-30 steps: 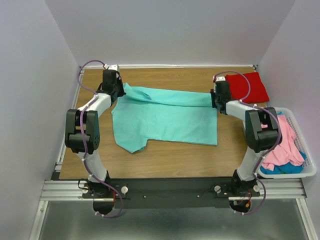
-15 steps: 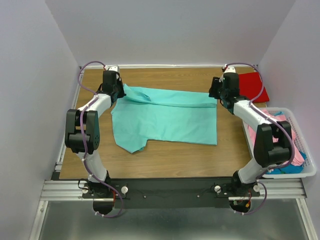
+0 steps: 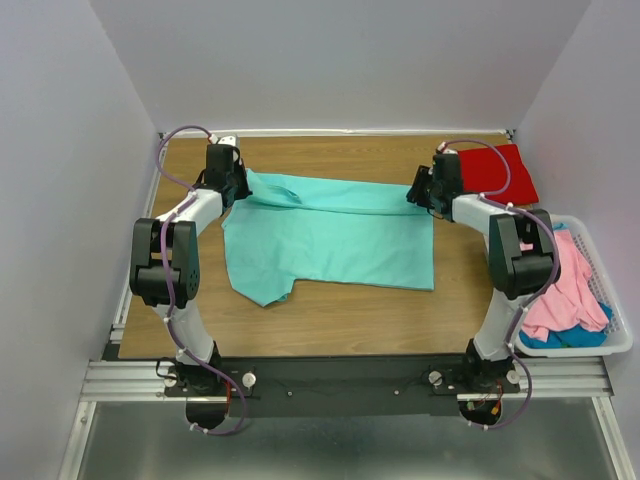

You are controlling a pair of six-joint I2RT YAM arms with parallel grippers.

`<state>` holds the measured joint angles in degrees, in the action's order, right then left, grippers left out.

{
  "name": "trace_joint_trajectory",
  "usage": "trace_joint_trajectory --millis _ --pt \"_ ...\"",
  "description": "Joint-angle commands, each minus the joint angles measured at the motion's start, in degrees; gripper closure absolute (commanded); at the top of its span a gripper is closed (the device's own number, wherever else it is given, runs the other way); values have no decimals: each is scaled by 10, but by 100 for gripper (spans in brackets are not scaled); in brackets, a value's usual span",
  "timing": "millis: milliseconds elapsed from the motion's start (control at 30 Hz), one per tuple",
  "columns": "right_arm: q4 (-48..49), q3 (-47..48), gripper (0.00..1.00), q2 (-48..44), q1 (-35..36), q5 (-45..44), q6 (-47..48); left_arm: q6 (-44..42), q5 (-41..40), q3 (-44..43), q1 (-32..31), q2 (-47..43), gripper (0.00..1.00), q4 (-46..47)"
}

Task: Fold and stack the t-shirts
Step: Fold the tshirt

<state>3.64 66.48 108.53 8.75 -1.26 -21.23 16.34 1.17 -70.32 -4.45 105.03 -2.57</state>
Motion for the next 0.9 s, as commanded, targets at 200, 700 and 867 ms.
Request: trace_joint_trajectory --millis 200,700,867 --pt "7 -50 53 -33 -3 44 -12 1 10 7 1 -19 100 1" --pt "-5 -95 62 -39 -4 28 -24 1 6 19 1 -26 100 -7" --pt "-4 -96 65 -16 -10 34 -37 4 2 24 -2 -33 100 -14"
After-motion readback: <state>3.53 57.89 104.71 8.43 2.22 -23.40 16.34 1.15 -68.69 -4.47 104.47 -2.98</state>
